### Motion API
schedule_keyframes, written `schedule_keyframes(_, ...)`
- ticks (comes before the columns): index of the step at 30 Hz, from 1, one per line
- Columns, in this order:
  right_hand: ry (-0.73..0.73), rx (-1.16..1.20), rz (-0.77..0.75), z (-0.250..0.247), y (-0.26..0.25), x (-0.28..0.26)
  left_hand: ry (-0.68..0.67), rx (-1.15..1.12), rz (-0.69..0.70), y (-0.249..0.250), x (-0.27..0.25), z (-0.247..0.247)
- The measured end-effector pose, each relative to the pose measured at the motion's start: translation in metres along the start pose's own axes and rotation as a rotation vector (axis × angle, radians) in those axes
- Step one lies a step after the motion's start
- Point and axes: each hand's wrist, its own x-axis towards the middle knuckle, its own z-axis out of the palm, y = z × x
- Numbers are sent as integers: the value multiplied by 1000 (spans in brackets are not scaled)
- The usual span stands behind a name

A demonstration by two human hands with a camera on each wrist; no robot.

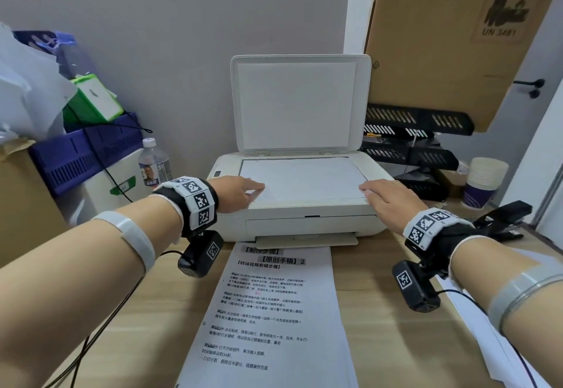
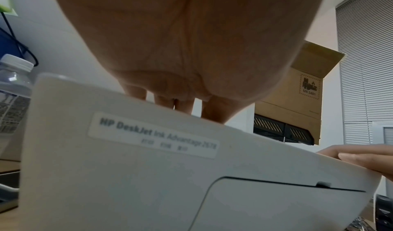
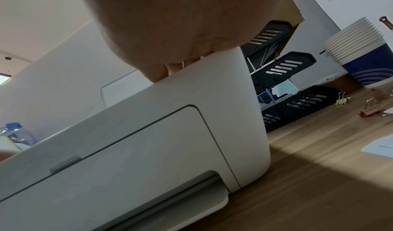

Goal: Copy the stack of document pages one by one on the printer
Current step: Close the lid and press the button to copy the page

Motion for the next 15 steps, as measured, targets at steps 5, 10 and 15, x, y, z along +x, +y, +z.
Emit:
schedule_keyframes(5,3,15,-7,-1,1,0,-6,-22,3,1,-1,-1)
schedule_keyframes(10,-27,55,11,-12,-7,0,-10,-68,-6,-6,5,-8)
schedule_keyframes(15,43,108,-65,-42,-52,24,140,-547,-70,-32,39,-54)
